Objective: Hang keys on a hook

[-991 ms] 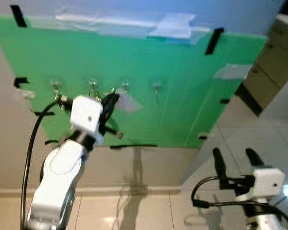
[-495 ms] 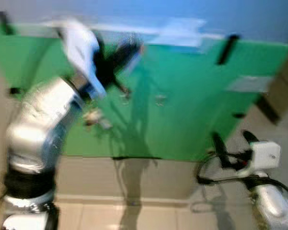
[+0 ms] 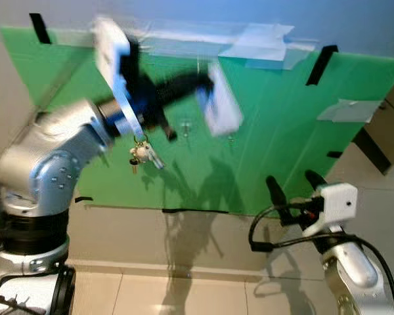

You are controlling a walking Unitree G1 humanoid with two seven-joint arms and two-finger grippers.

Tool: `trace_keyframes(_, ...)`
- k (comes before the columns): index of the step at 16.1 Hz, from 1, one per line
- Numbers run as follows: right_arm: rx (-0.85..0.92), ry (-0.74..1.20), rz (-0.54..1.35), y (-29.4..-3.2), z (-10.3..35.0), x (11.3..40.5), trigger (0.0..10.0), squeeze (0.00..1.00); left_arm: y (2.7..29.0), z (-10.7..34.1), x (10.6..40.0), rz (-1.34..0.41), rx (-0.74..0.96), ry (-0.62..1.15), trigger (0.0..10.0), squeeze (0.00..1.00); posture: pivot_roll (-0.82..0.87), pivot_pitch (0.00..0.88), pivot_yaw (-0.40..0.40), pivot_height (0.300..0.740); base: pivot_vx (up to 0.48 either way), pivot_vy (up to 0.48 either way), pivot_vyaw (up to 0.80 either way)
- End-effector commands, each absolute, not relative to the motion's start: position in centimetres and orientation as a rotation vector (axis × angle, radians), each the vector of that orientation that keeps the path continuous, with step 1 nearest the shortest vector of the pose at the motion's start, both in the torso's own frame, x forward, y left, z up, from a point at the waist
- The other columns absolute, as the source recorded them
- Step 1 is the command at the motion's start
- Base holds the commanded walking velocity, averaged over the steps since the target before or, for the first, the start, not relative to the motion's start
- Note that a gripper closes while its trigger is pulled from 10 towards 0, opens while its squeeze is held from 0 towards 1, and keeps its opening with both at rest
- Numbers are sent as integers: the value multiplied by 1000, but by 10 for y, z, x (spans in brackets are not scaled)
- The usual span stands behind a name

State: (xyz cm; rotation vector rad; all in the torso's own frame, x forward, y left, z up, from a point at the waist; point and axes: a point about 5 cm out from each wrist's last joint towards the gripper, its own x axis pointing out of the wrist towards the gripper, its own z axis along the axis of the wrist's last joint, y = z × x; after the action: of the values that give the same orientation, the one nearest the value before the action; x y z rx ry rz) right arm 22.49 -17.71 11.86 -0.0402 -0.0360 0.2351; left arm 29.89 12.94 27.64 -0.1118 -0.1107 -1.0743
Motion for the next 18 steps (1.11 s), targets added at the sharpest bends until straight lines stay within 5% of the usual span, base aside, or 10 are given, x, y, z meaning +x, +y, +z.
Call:
trace_keyframes(1, -48, -51, 268, -174, 126, 228, 10000, 0, 130, 263, 303, -1105, -149, -32, 10000, 0, -52, 0, 18, 740, 0, 0, 0)
trace_keyframes(8, -44, -44, 303, -168, 131, 232, 10000, 0, 133, 224, 288, -1246, -304, 146, 10000, 0, -64, 0, 14, 740, 0, 0, 0)
trace_keyframes(18, -38, -53, 434, -161, 128, 235, 10000, 0, 147, 189, 263, -1267, -69, 183, 10000, 0, -36, 0, -24, 740, 0, 0, 0)
